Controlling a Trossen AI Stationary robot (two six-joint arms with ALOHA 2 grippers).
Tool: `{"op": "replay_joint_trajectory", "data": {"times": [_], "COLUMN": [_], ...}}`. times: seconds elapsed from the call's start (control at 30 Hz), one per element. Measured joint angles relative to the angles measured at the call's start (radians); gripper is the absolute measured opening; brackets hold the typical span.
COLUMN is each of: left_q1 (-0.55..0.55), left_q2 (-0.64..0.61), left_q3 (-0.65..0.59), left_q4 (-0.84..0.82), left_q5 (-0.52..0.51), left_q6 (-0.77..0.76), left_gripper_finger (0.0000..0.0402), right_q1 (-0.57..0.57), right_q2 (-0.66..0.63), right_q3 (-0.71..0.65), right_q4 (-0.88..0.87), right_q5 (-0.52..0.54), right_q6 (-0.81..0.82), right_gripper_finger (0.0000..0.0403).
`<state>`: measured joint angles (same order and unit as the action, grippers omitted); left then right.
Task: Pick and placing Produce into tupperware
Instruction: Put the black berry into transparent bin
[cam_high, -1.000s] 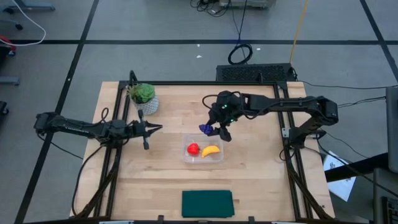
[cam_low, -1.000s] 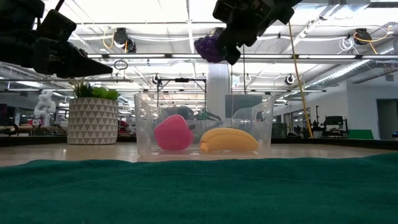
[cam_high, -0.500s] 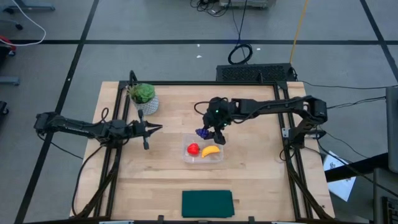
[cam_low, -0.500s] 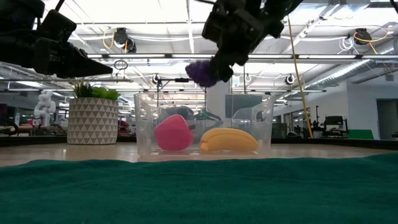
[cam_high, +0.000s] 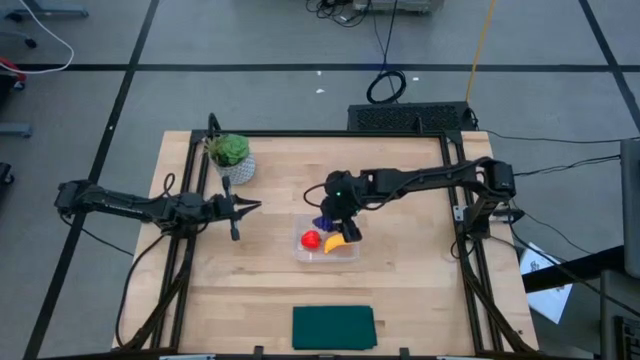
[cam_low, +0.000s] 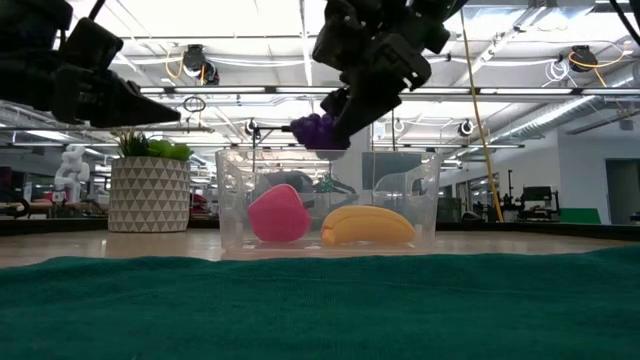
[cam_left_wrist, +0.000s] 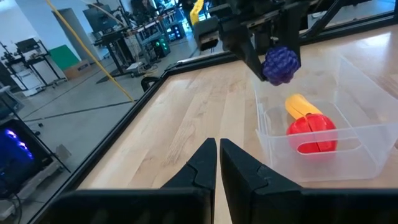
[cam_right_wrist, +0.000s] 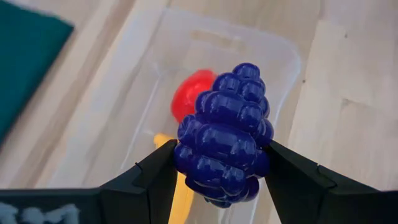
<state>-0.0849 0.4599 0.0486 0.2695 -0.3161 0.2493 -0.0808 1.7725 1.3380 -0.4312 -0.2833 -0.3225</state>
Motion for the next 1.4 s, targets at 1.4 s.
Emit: {"op": "replay_joint_trajectory", "data": {"times": [1.4], "left_q1": [0.0], "left_q2": [0.0], "left_q3": [0.0], "left_q4": [-0.014], "left_q5": [0.0], "left_q6": [-0.009], "left_gripper_finger": [0.0026], "right_q1": [0.049], "right_q2": [0.045], "right_q3": [-0.002], "right_q4": [-0.012], "right_q5": [0.07], "right_q6": [-0.131], "right_gripper_finger": [0.0201]}}
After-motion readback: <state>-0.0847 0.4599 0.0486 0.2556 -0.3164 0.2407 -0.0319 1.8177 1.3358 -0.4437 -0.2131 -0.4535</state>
